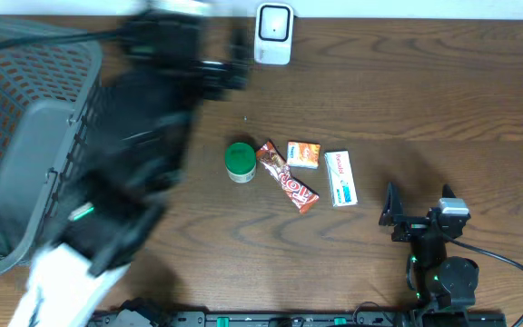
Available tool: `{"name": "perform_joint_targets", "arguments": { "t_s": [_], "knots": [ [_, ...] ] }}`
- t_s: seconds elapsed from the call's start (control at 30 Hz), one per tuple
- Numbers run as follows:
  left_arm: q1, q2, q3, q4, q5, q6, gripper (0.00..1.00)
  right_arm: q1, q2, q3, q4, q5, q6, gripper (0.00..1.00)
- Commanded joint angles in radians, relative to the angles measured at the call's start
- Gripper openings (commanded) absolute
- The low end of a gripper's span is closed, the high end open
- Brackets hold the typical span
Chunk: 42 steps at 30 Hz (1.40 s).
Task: Scan the item barcode
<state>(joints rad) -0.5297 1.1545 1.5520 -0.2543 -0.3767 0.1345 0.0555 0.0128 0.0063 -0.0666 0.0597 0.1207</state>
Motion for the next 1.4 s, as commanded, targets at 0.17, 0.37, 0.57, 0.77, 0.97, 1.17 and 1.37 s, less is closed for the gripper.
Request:
{"name": "perform_joint_targets", "arguments": {
  "t_s": [0.17, 0.37, 0.57, 0.77, 0.97, 1.17, 1.37],
  "knots": [
    [0.065, -0.065, 0.014, -0.187, -0.028, 0.097, 0.98, -0.002, -0.001, -0.001, -0.004, -0.001, -0.013, 0.99],
    [0.065, -0.051, 0.014, -0.191, -0.028, 0.093, 0.98, -0.002, -0.001, -0.001, -0.004, -0.001, -0.013, 0.99],
    [0.065, -0.04, 0.014, -0.199, -0.028, 0.093, 0.98, -0.002, -0.001, -0.001, -0.004, -0.001, -0.013, 0.99],
    [0.065, -0.052, 0.014, -0.192, -0.028, 0.117, 0.98, -0.002, -0.001, -0.001, -0.004, -0.001, -0.013, 0.99],
    [0.065, -0.1, 0.014, -0.148, -0.029, 0.24, 0.98, -0.002, -0.001, -0.001, -0.004, -0.001, -0.013, 0.99],
    [0.069, -0.175, 0.014, -0.149, -0.108, 0.329, 0.98, -0.002, -0.001, -0.001, -0.004, -0.001, -0.013, 0.99],
    [0.109, -0.298, 0.01, -0.181, -0.107, 0.329, 0.98, -0.002, -0.001, -0.001, -0.004, -0.001, -0.013, 0.99]
  ]
}}
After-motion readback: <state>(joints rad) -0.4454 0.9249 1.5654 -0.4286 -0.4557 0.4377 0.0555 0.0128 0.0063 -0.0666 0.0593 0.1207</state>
